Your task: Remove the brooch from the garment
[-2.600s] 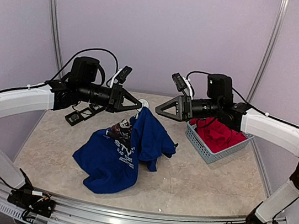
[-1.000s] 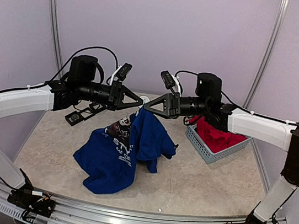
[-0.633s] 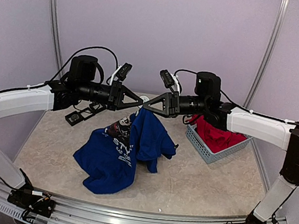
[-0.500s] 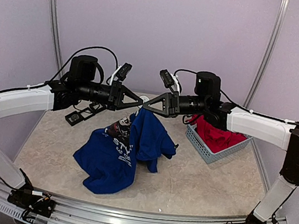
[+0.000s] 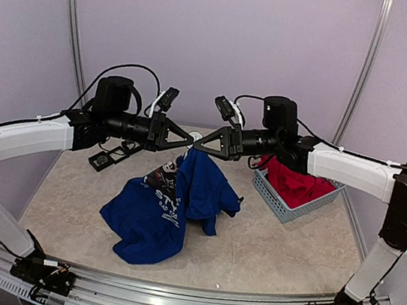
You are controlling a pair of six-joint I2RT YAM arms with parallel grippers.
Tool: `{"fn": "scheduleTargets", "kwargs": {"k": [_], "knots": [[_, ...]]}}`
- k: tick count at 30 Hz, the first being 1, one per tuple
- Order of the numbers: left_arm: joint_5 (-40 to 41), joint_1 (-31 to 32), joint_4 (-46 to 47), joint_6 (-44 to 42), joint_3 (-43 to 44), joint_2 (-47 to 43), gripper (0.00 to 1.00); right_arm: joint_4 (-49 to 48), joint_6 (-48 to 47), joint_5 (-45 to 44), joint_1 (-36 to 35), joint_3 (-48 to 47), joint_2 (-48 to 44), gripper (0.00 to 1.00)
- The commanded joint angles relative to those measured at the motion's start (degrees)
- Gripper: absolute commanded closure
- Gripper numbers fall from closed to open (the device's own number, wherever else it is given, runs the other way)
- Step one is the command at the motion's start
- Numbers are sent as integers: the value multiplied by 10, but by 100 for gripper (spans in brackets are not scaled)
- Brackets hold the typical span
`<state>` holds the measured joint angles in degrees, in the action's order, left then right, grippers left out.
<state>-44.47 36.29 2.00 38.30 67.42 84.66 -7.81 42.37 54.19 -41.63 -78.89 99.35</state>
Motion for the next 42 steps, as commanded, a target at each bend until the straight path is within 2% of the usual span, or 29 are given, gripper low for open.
{"fn": "scheduleTargets", "kwargs": {"k": [1, 17, 25, 30, 42], "knots": [[-14, 13, 7, -6, 25, -6, 100, 85, -22, -61, -7, -18, 33, 100], [-22, 19, -4, -19, 46, -4, 100, 201, 20, -203, 8, -4, 62, 100], [-38, 25, -17, -25, 60, 0, 100, 212, 42, -215, 18, -4, 83, 100], [-52, 29, -36, -33, 71, 5, 100, 188, 58, -210, 33, 17, 91, 100], [-84, 44, -76, -57, 117, 38, 100, 255, -15, -191, 50, -72, 153, 100]]}}
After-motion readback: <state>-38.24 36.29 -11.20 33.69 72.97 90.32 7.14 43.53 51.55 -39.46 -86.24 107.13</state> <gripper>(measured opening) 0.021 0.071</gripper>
